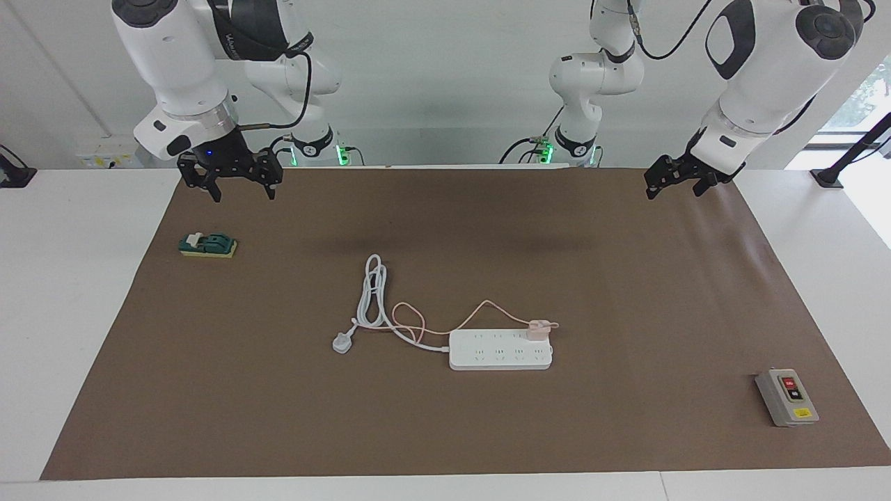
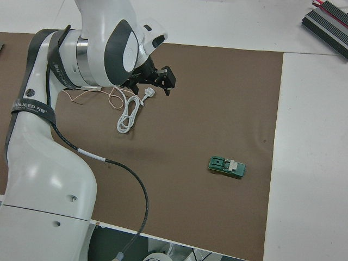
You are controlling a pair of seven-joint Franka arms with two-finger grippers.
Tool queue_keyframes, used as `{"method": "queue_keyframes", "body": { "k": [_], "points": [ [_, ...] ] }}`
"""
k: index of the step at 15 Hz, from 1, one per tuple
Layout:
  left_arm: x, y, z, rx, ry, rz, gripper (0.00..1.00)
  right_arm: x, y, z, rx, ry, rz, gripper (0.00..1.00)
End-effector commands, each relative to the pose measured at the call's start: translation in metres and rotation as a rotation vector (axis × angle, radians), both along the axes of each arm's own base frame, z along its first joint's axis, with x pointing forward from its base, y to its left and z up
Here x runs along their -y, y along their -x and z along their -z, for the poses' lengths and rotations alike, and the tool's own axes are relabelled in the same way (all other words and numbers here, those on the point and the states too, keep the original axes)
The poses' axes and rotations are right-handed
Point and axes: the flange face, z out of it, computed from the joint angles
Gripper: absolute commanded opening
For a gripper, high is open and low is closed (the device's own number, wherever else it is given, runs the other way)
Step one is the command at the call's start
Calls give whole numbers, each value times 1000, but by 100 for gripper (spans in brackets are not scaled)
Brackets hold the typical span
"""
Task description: Unplug charger and place it aside
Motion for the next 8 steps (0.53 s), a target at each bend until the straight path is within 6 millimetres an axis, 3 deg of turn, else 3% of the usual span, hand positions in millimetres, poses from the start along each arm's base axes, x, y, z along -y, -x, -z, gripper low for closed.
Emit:
{"method": "queue_keyframes", "body": {
  "k": [1, 8],
  "points": [
    [-3, 0, -2, 16, 12, 3, 100, 6, 8, -2, -6, 16, -12, 100],
    [-7, 0, 0, 7, 10, -21, 100, 9, 7, -3, -3, 13, -6, 100]
  ]
}}
